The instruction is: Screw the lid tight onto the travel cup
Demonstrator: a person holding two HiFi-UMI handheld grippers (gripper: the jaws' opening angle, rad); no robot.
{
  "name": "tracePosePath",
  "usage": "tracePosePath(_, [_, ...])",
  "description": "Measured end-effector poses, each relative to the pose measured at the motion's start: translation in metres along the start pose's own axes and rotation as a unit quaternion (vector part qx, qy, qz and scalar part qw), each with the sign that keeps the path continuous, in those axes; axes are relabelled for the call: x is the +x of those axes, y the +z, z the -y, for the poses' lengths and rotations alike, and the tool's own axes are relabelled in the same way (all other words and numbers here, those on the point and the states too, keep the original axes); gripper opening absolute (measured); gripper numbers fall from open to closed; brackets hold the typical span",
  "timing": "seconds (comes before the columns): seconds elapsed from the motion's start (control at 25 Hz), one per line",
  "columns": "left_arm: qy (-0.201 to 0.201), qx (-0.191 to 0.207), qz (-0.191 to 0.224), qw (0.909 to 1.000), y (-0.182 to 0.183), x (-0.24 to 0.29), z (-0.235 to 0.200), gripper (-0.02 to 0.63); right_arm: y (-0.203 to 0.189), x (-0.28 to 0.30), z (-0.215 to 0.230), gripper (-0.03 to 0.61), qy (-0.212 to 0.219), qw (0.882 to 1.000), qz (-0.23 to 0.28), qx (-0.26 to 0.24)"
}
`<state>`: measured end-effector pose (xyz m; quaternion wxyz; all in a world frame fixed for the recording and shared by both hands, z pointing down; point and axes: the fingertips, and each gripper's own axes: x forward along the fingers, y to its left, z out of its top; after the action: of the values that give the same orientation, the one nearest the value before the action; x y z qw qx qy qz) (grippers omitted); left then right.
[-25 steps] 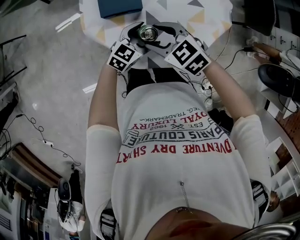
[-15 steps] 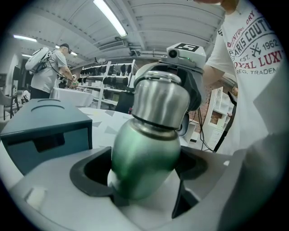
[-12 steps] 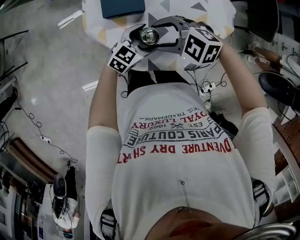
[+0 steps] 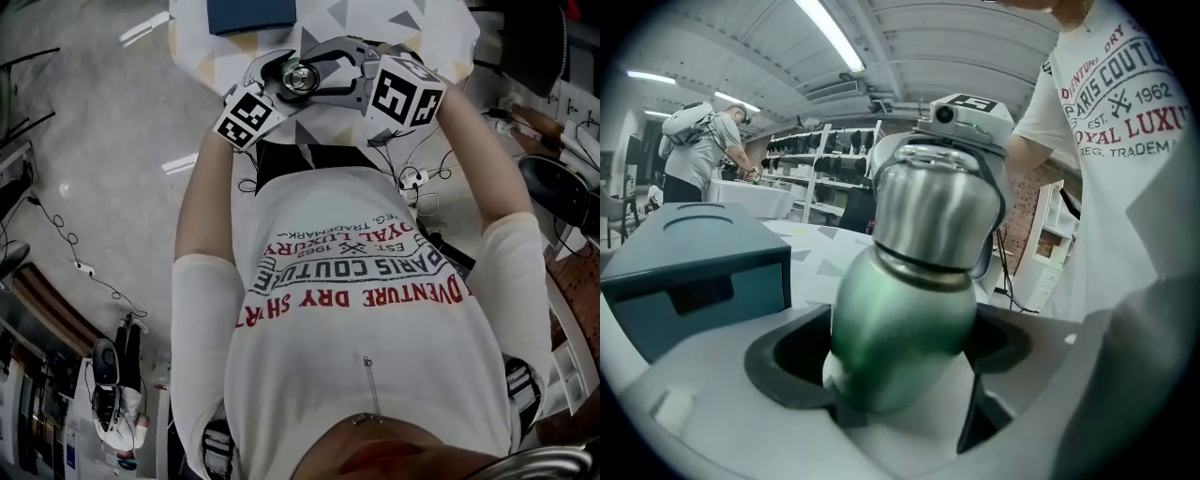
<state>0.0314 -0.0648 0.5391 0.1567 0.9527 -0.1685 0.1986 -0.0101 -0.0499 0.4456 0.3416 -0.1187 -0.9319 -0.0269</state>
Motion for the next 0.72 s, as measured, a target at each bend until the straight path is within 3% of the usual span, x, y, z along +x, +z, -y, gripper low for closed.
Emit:
tracePosePath(0.12, [0.001,0.000,0.000,1.0000,0.000,0.000,0.000,0.420,0.000,0.000,0.001,0.233,-0.031,0.999,0.010,0.023])
tracePosePath(0.28, [0.002,0.000,0.001,1.0000,0.000,0.001,-0.002,0.420,-0.001,0.000,0.005,0.233,-0.105,0.991,0.036,0.070])
tracePosePath(0.52, [-0.001,-0.001,-0.003,1.0000,-0.003,0.002,-0.004,0.420,-0.005,0.001,0.009,0.233,-0.218,0.963,0.053,0.146])
tracePosePath(0.72, [-0.002,-0.001,-0.004,1.0000,-0.006,0.002,-0.004,0.420,-0.007,0.005,0.011,0.233,-0.274,0.941,0.039,0.196])
